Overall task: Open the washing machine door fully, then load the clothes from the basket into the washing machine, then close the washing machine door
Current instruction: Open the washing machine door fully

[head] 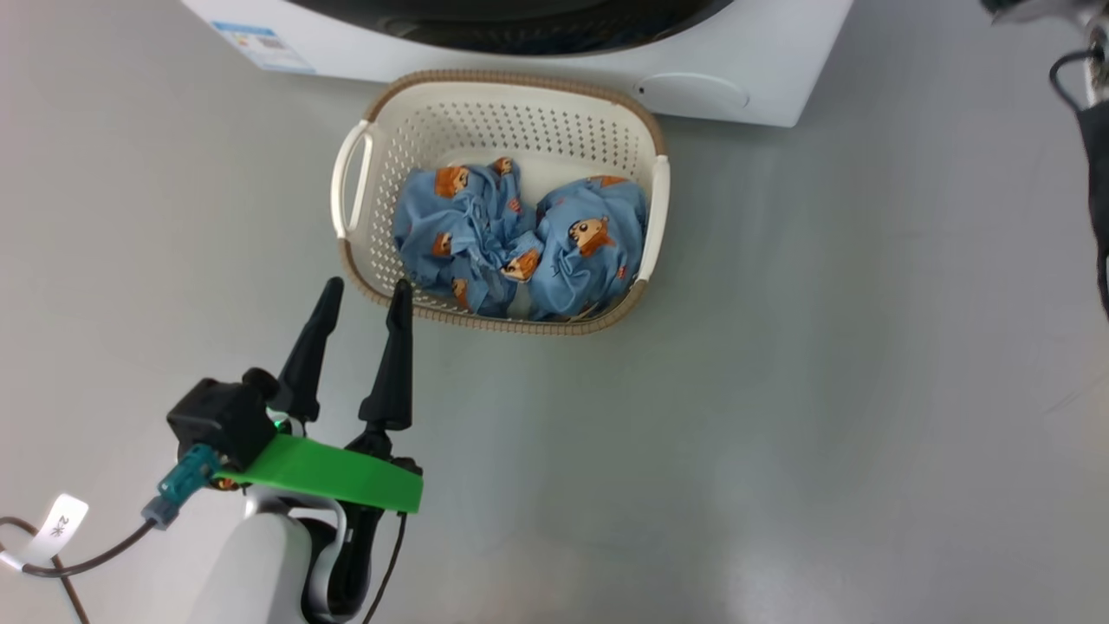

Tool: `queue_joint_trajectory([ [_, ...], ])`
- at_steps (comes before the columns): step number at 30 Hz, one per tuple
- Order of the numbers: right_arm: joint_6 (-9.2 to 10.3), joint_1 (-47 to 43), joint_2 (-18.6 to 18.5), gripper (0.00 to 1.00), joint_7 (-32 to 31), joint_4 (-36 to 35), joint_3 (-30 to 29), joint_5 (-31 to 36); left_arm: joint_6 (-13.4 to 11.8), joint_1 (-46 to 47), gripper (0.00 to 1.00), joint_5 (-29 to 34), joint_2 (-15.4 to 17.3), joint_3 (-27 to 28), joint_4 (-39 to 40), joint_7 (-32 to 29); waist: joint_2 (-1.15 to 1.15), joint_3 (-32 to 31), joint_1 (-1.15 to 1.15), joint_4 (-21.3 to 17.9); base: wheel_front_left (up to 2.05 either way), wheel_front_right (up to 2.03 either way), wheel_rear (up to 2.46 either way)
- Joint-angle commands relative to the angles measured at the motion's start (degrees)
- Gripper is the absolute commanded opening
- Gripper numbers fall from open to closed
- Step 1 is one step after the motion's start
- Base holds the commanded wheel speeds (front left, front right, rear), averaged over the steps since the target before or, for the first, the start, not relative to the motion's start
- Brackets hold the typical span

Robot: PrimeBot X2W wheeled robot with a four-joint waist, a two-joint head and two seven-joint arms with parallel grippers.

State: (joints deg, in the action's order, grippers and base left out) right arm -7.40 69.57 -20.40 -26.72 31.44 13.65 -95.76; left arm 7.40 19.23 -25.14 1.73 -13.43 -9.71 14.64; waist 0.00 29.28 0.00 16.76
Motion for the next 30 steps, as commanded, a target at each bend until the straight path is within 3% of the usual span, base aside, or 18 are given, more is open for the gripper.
queue_joint_trajectory([
  [1, -0.09, 1.5, 0.8, 0.0, -0.6, -1.0, -0.1, 0.8, 0.1, 0.9, 1.0, -0.6, 1.2, 1.4, 1.5, 0.4, 0.0, 1.0, 0.0, 0.8, 0.0, 0.0, 0.0],
  [19, -0.09, 10.0, 2.2, 0.0, -1.3, 2.3, 0.5, 5.2, 0.1, 3.4, 1.0, -2.8, 1.1, -1.1, 2.7, 0.4, 0.0, 5.7, 0.0, 4.1, 0.0, 0.0, 0.0],
  [30, -0.09, 10.5, 2.8, 0.0, -2.6, 2.1, 2.9, 6.9, 0.1, 4.1, 1.0, -3.7, 1.1, -1.4, 3.1, 0.4, 0.0, 6.3, 0.0, 4.2, 0.0, 0.0, 0.0],
])
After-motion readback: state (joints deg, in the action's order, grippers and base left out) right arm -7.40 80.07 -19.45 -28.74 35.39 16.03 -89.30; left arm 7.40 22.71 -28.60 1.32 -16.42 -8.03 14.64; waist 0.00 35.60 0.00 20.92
